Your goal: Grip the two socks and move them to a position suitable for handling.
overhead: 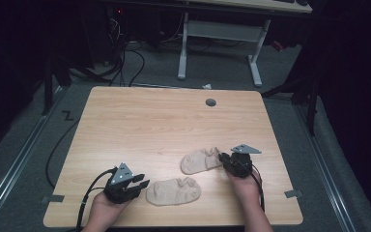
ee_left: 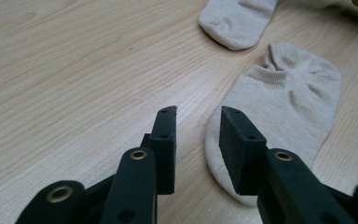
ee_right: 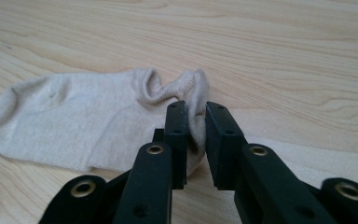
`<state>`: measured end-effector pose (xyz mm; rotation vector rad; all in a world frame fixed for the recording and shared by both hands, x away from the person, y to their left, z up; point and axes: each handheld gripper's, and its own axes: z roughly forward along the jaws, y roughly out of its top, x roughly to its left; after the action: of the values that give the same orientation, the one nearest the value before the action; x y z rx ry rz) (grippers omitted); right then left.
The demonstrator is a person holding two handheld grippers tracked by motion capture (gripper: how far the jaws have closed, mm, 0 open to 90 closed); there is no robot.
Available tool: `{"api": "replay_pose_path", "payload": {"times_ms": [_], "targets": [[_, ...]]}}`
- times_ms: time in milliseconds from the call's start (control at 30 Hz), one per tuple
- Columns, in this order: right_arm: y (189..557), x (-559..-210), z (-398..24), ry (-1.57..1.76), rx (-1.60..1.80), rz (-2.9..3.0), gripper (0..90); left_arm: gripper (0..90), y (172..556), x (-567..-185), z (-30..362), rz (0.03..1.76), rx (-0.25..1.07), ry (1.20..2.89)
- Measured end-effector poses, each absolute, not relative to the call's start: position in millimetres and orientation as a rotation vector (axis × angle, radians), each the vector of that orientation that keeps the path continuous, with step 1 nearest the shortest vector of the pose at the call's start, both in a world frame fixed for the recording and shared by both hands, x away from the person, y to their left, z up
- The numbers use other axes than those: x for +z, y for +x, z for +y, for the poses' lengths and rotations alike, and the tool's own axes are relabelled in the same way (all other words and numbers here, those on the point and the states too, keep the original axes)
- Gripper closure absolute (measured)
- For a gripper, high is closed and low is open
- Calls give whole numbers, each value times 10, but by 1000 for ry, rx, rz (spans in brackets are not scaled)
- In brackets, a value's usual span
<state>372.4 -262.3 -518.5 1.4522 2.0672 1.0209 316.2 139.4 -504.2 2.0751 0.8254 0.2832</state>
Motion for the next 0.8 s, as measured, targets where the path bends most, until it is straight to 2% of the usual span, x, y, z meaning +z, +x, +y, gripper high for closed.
{"api": "replay_pose_path", "payload": {"times_ms": [167,300,367,467,567,800], "targets": [[3710,-5139,-2628,1435,1008,2045,708,671,3165,-5044,1393,824,283,2077],[3660,-5033,-2633,1392,1009,1990,702,670,3172,-5046,1394,827,281,2076],[3652,-5027,-2628,1381,1015,1998,732,670,3174,-5048,1392,826,280,2079],[3687,-5105,-2599,1378,975,2062,836,669,3172,-5049,1387,827,281,2077],[3733,-5184,-2584,1392,932,2098,886,667,3168,-5047,1388,828,285,2076],[3729,-5253,-2537,1379,901,2160,899,664,3171,-5046,1397,832,284,2075]]}}
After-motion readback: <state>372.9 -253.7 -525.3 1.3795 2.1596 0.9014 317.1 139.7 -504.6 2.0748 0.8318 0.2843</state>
